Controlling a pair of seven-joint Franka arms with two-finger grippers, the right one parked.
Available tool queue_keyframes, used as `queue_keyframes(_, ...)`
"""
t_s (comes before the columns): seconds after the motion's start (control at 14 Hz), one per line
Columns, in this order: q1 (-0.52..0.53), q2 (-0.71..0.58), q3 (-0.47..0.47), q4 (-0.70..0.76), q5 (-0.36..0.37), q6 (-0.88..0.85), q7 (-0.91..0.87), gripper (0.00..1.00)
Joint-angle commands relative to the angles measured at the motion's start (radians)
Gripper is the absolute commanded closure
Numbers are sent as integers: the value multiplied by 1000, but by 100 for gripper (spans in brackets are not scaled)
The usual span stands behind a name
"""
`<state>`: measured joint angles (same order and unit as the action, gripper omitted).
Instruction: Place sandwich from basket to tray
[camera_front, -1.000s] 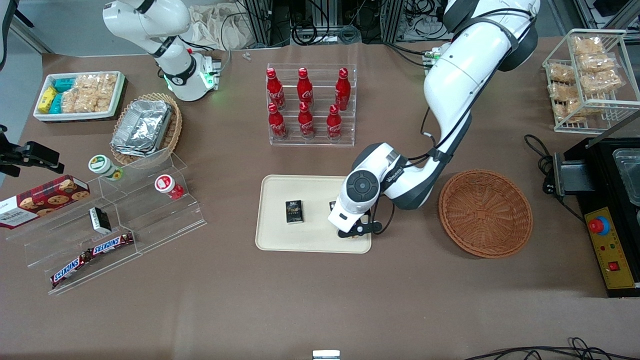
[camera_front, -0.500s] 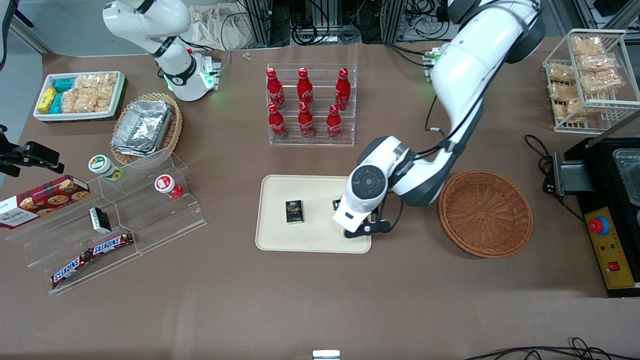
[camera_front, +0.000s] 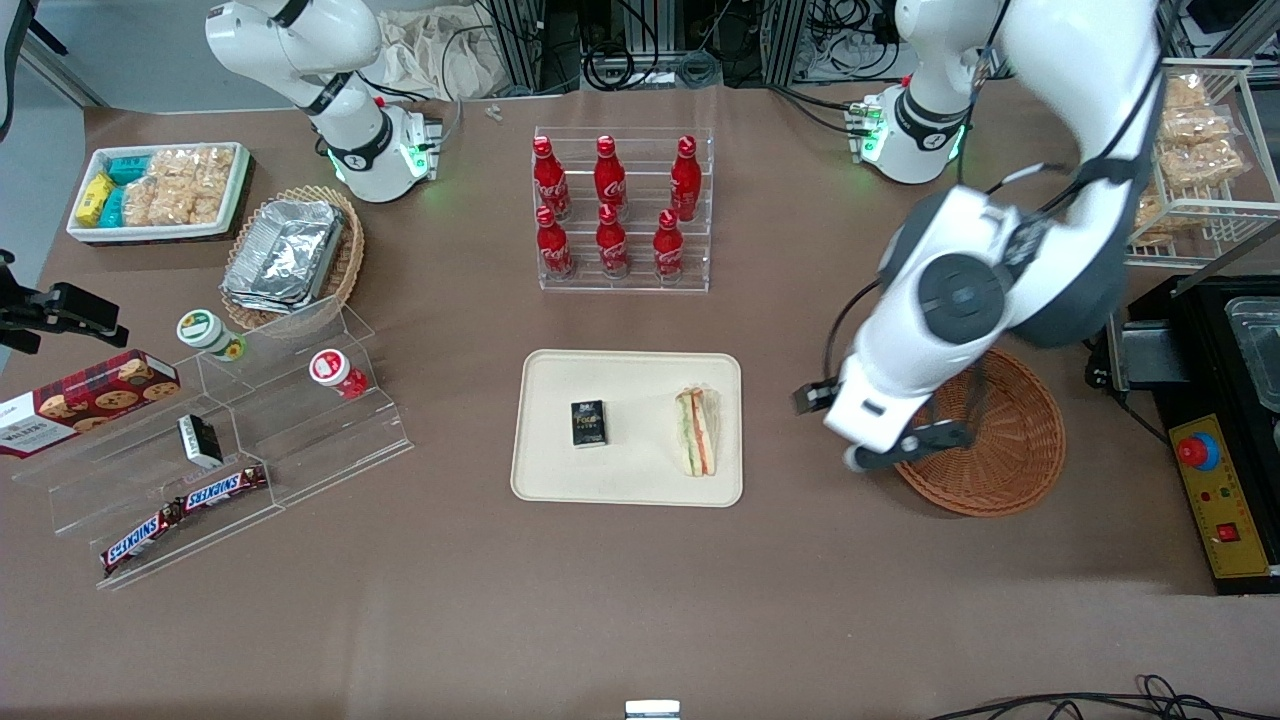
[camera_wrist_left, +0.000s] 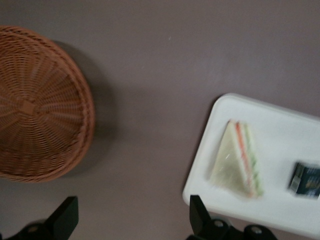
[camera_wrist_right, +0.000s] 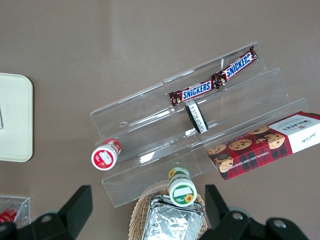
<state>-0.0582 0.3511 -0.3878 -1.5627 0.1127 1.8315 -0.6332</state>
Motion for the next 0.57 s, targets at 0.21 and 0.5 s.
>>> queue_keyframes(0.21, -8, -290, 237, -246, -94, -108, 594, 0)
queue_keyframes(0.5, 69, -271, 253, -153, -87, -242, 857, 0)
